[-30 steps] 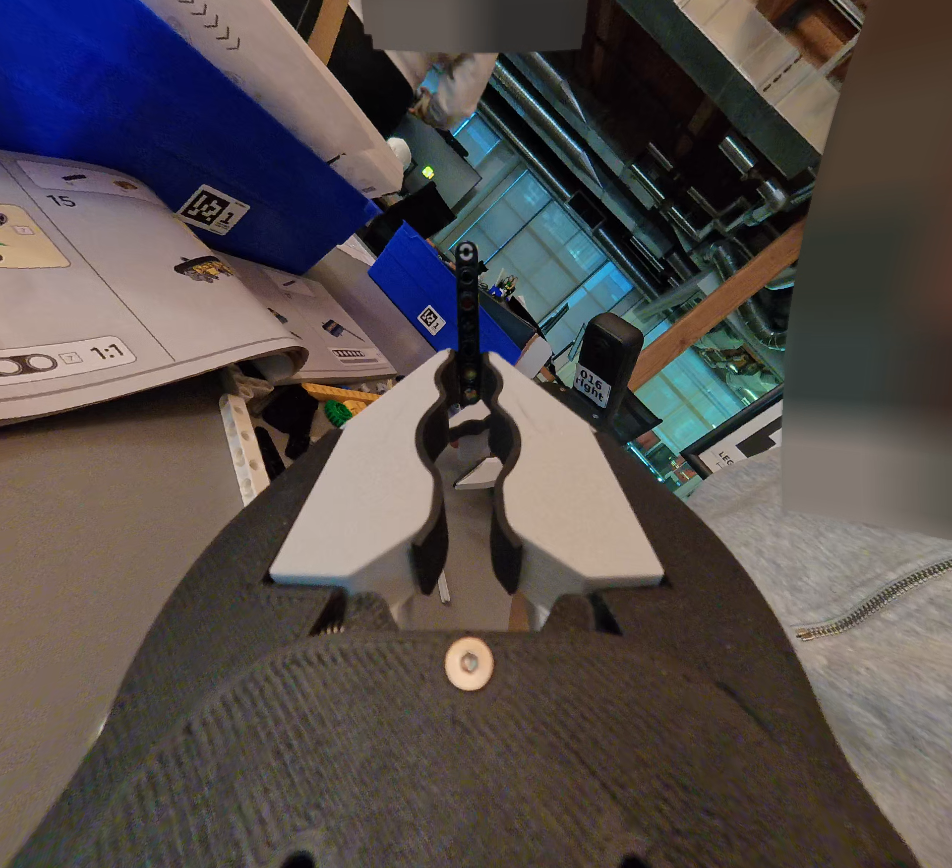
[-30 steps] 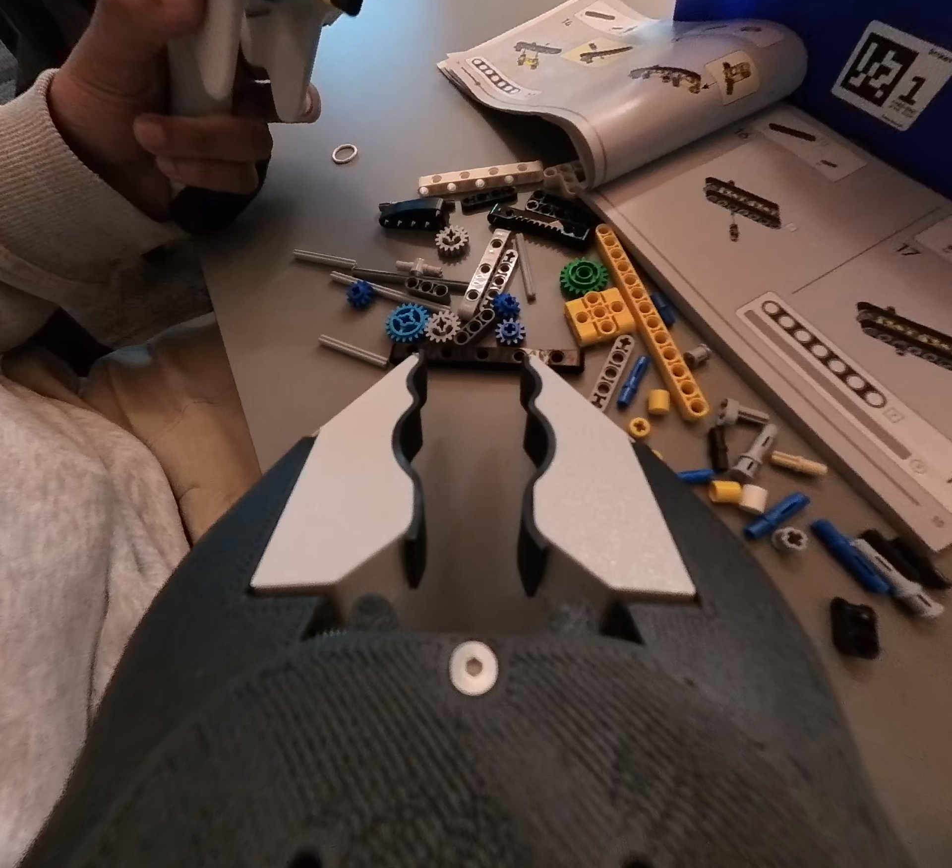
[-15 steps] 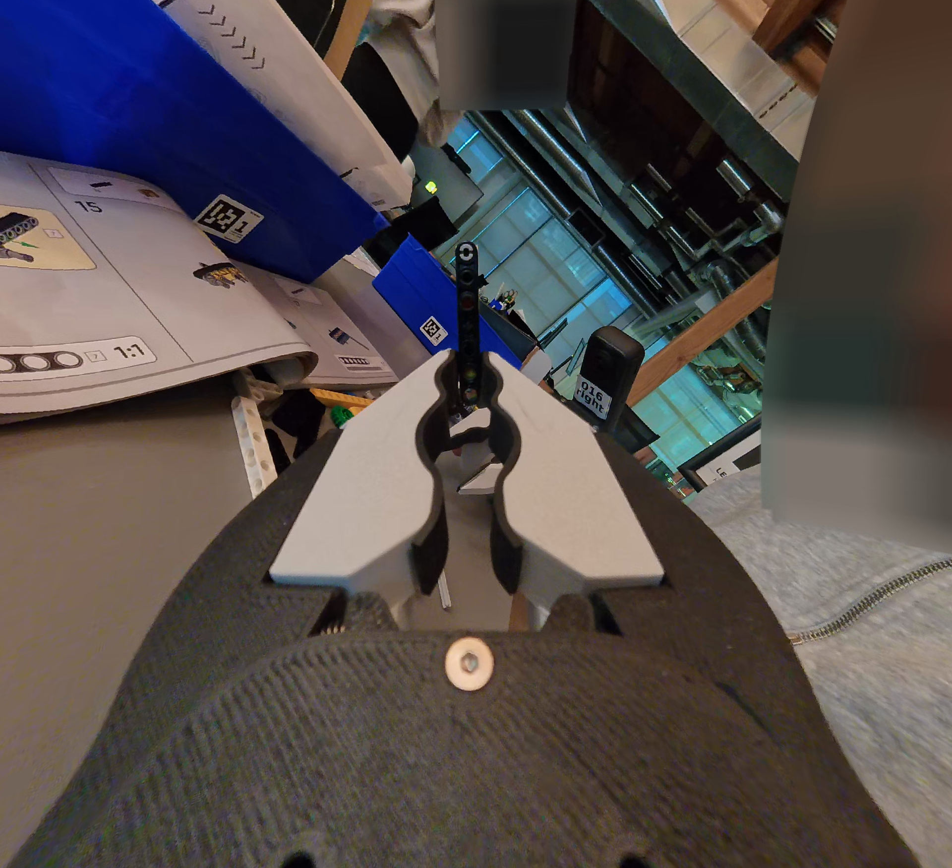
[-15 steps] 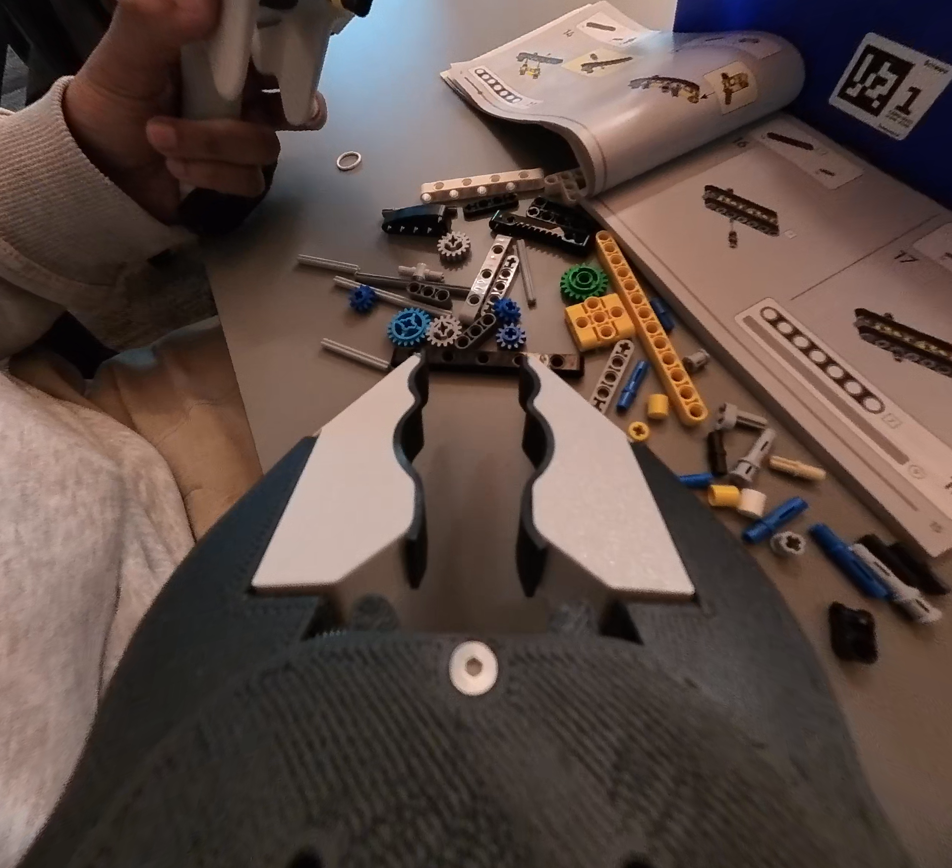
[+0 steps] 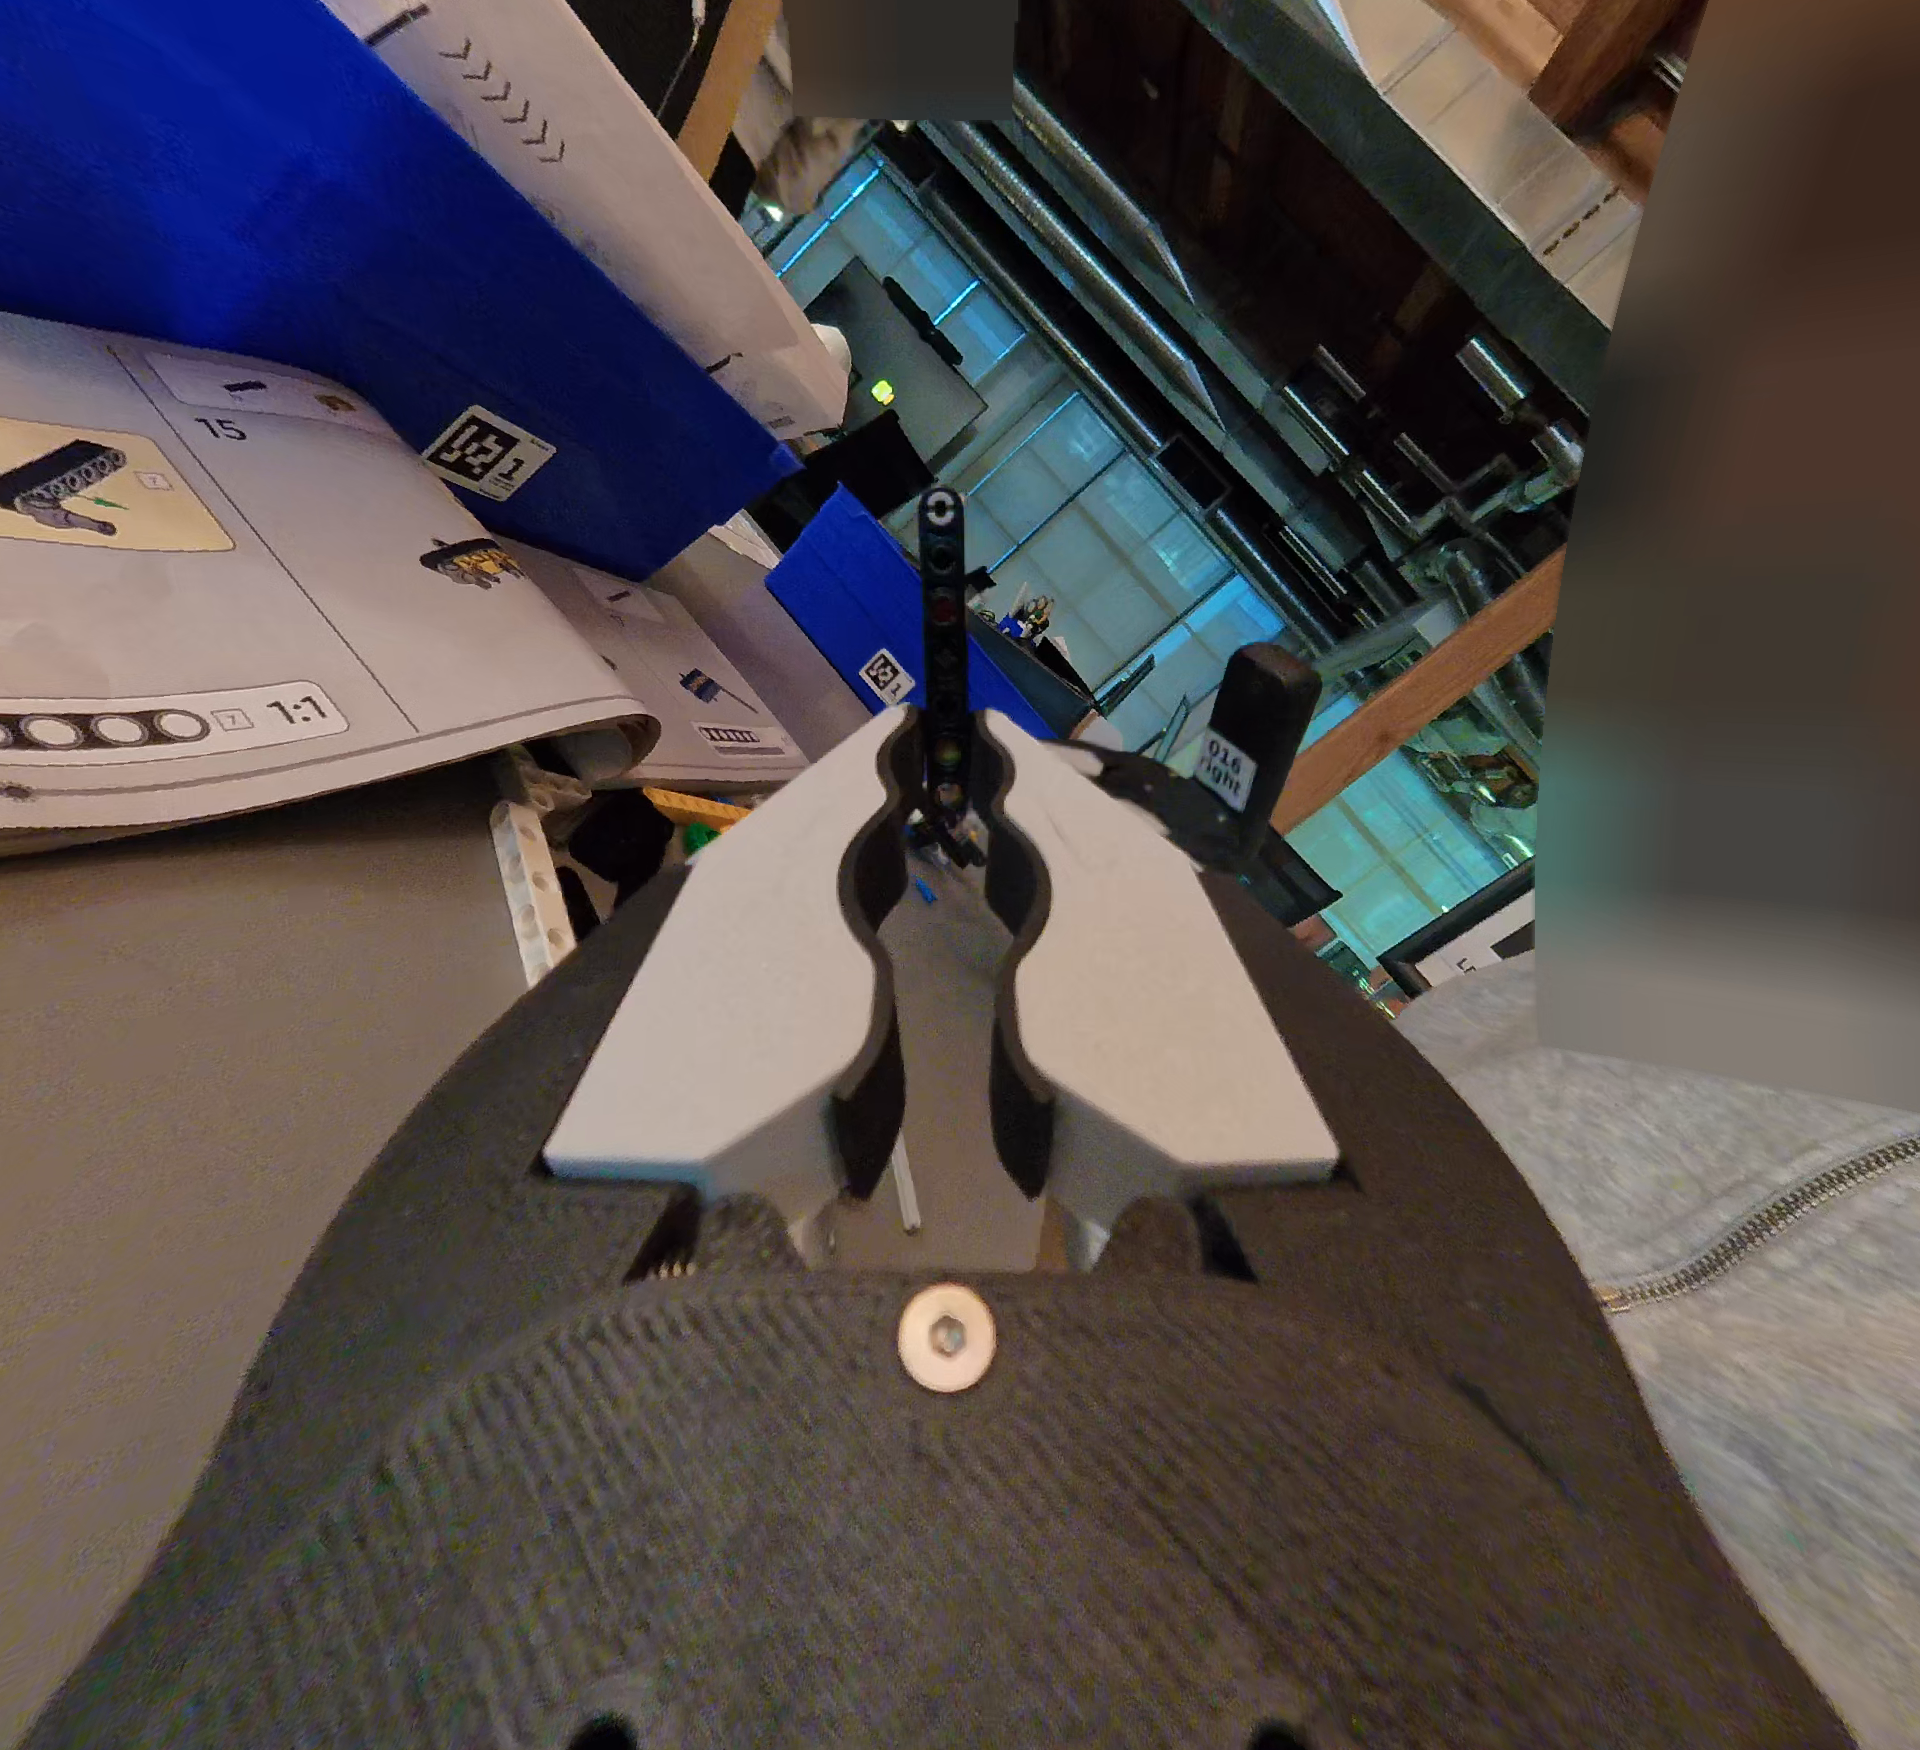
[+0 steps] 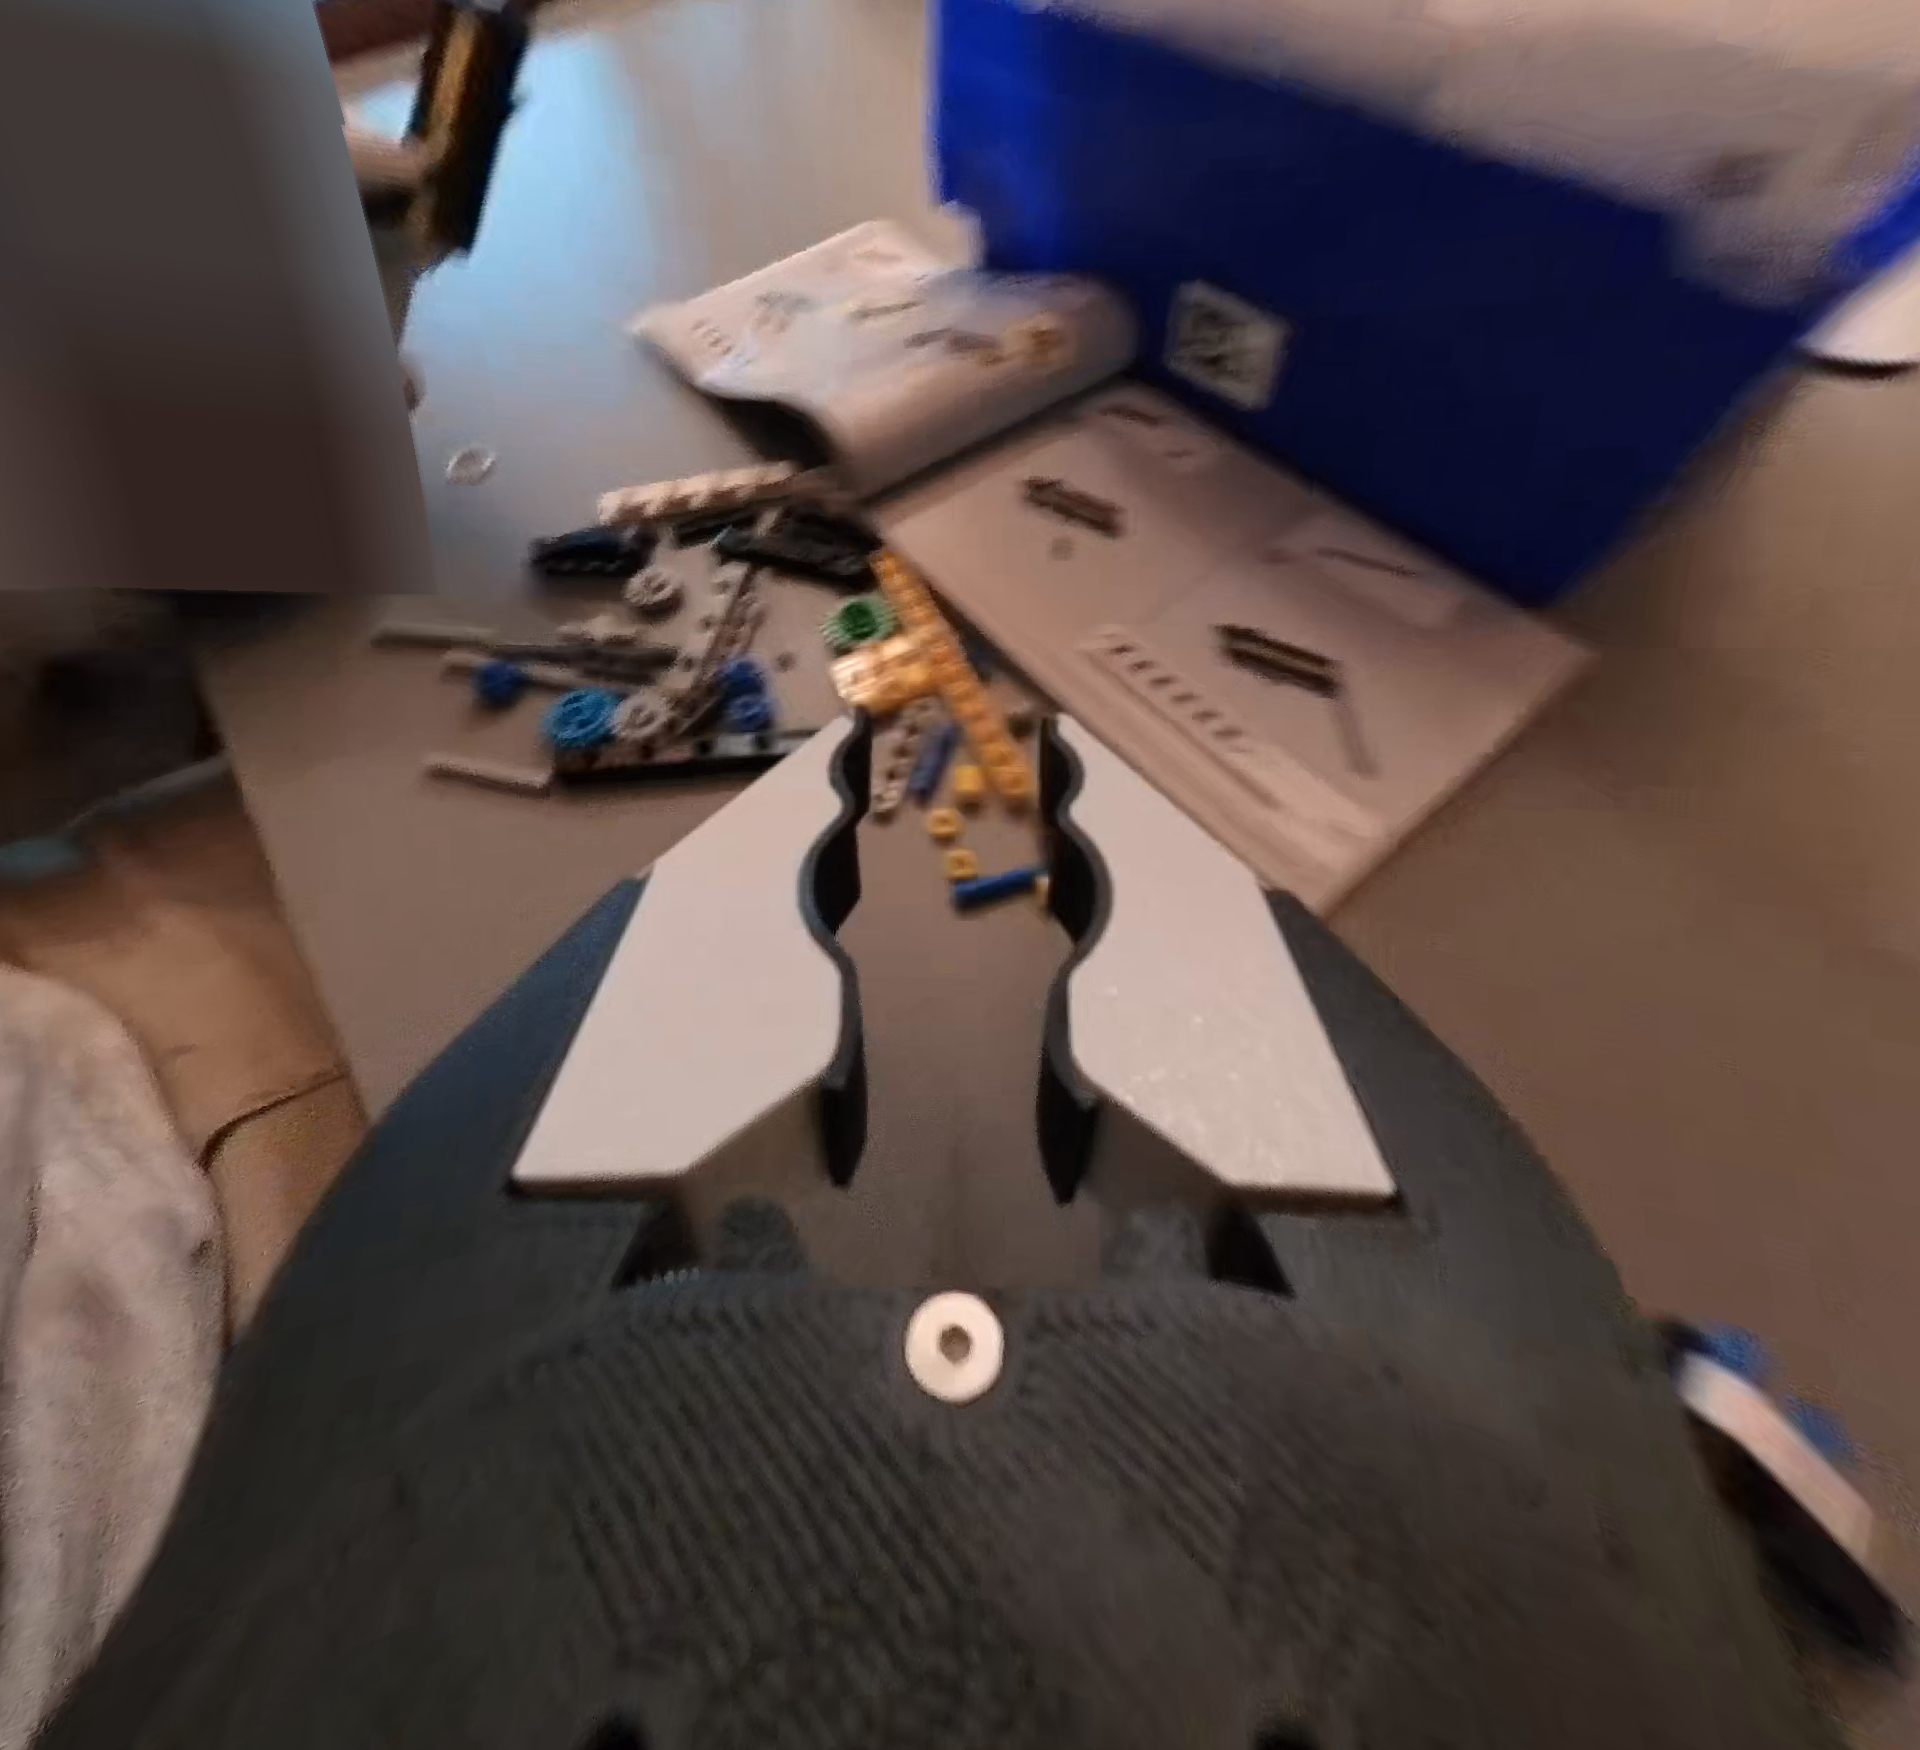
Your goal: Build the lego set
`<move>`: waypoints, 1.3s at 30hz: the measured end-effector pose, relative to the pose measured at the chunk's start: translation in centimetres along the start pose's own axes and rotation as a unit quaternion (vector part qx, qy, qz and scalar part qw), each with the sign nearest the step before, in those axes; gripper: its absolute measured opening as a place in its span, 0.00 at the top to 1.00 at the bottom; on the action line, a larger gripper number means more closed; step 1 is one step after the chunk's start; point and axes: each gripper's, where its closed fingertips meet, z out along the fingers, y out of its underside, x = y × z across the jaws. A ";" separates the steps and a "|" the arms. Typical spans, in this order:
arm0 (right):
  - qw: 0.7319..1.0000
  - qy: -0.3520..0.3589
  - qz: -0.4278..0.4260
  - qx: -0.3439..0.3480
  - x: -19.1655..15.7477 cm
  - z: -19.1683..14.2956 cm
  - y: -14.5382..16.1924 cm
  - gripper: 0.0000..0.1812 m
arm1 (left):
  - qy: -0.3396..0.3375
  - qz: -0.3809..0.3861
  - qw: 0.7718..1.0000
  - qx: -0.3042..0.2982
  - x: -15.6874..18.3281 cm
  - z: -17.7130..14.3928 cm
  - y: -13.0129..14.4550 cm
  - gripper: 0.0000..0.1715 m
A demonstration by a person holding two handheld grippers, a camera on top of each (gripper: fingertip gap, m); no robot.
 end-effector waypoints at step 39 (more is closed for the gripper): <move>0.948 -0.220 -0.165 -0.161 -15.2 5.9 5.3 0.98 | 0.007 0.024 1.000 -0.010 0.7 0.4 0.4 0.96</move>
